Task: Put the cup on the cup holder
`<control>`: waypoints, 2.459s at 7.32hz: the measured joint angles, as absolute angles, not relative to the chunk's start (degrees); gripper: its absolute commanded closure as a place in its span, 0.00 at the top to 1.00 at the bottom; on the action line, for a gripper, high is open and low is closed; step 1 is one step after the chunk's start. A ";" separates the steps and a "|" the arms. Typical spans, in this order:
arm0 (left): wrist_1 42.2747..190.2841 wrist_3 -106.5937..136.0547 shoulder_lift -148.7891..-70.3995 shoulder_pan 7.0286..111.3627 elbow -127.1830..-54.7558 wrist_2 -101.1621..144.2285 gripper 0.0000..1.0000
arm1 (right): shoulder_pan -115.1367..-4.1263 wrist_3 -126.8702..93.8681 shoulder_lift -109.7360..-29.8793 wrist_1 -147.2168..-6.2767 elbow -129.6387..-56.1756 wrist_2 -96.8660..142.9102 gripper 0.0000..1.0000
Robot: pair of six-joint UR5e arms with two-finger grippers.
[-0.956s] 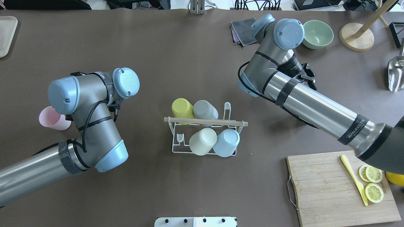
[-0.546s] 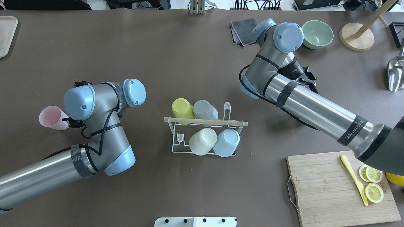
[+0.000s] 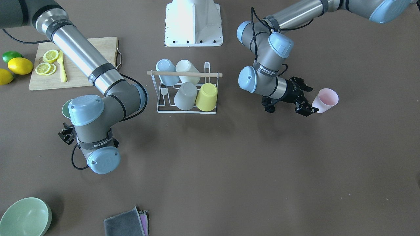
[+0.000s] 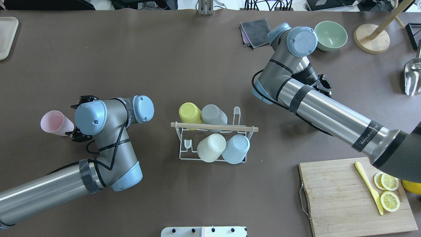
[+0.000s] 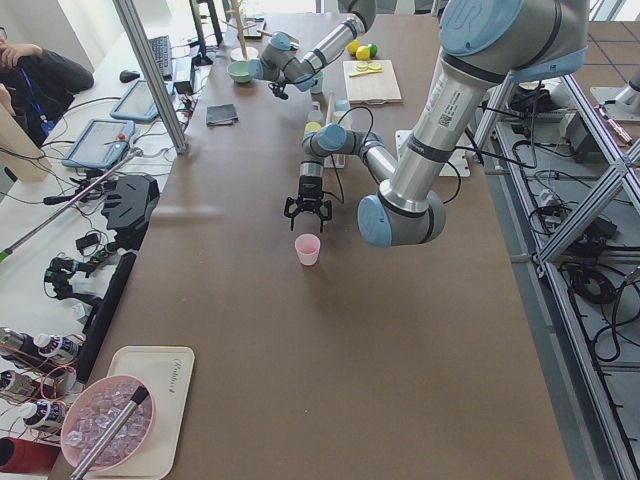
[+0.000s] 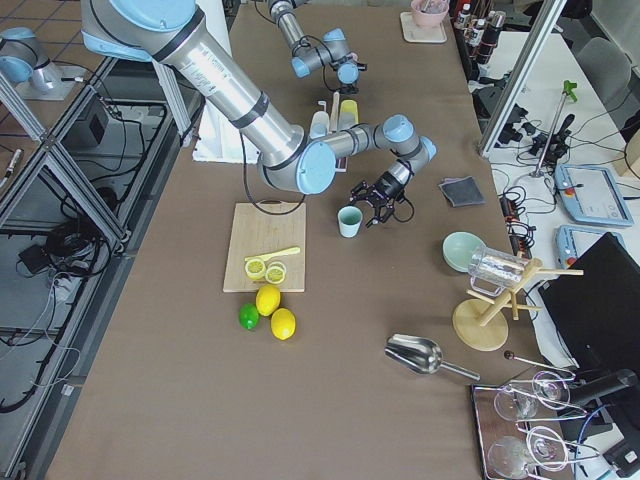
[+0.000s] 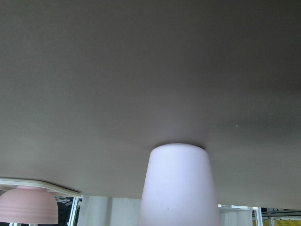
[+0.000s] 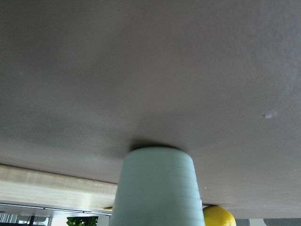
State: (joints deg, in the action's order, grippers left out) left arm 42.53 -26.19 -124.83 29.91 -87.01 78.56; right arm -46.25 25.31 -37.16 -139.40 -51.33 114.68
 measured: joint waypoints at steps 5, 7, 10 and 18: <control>45.43 -26.88 -120.94 29.66 -87.11 77.63 0.98 | -46.89 27.38 -37.22 -139.39 -48.20 117.81 1.00; 46.93 -27.18 -119.92 29.87 -87.35 77.22 0.98 | -46.93 28.47 -37.22 -139.43 -48.10 118.55 1.00; 50.32 -28.49 -117.48 30.64 -88.29 76.92 0.98 | -46.93 31.08 -37.35 -140.33 -48.10 118.78 1.00; 55.75 -33.36 -110.60 32.51 -95.40 76.82 0.10 | -45.78 33.29 -37.80 -143.54 -49.29 119.24 0.84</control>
State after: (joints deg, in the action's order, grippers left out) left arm 55.75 -33.36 -110.60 32.51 -95.40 76.82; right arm -45.78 33.29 -37.80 -143.54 -49.29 119.24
